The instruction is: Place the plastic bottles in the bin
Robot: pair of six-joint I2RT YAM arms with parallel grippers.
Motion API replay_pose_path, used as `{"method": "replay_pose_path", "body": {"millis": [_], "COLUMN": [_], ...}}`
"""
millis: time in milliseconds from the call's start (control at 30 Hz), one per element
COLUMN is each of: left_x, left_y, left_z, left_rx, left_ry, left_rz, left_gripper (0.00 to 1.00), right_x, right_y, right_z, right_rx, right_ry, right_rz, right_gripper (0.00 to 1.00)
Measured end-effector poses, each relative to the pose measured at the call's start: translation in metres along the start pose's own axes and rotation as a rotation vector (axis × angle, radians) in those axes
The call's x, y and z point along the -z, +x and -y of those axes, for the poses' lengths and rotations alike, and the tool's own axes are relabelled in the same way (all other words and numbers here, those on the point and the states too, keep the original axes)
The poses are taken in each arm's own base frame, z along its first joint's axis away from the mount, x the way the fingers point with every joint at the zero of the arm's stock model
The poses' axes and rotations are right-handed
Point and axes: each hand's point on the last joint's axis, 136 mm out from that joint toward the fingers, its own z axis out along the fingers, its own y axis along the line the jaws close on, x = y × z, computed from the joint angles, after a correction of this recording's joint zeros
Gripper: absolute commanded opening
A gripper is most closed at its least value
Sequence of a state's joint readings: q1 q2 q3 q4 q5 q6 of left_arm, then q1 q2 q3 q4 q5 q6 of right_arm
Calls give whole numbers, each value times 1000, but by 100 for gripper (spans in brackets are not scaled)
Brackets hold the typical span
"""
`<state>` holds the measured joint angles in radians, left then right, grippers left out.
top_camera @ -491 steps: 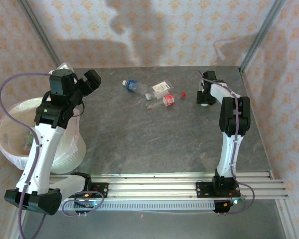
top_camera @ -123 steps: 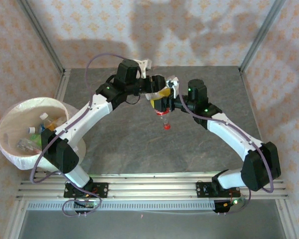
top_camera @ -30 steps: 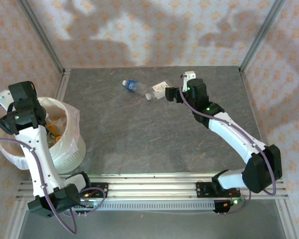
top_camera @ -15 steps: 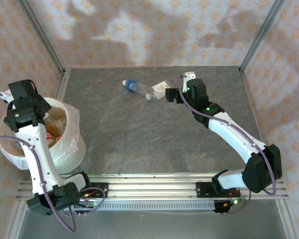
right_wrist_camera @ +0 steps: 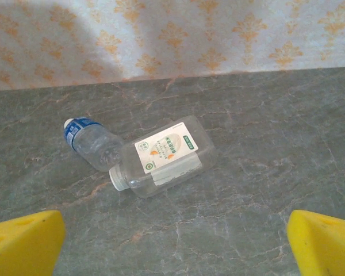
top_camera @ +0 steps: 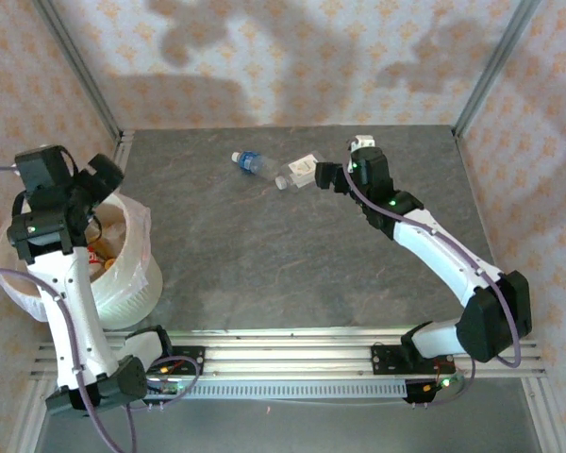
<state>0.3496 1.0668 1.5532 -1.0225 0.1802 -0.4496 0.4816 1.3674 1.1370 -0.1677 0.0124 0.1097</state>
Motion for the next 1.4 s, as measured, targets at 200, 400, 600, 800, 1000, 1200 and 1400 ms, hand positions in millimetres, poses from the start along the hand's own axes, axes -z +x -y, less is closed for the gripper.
{"method": "replay_pose_path", "body": {"millis": [200,400,600,800,1000,1200,1400], "left_x": [4,-7,-36,-65,-71,-80,-84], "left_y": [23,51,80,102,104,112,113], "left_z": [89,156,210,215,211,202,197], "left_rx": [-67,-126,-187,-211,-214,-224,-228], "left_ry": [253,386,424,378,355,314,289], "left_rz": [-70,-133,-205,-257,-251,-258,-251], "left_gripper": [99,99,100,100,100,100,100], "right_x": [0,-2,-14,-60,-117,-171,-200], "right_y": [0,3,15,39,39,47,79], "right_z": [11,37,51,47,28,17,24], "right_rx": [-97,-213,-272,-280,-318,-344,-335], "right_ry": [40,97,130,148,119,117,185], "right_rz": [1,-8,-56,-184,-265,-342,-432], "right_gripper": [99,99,99,99,96,96,92]}}
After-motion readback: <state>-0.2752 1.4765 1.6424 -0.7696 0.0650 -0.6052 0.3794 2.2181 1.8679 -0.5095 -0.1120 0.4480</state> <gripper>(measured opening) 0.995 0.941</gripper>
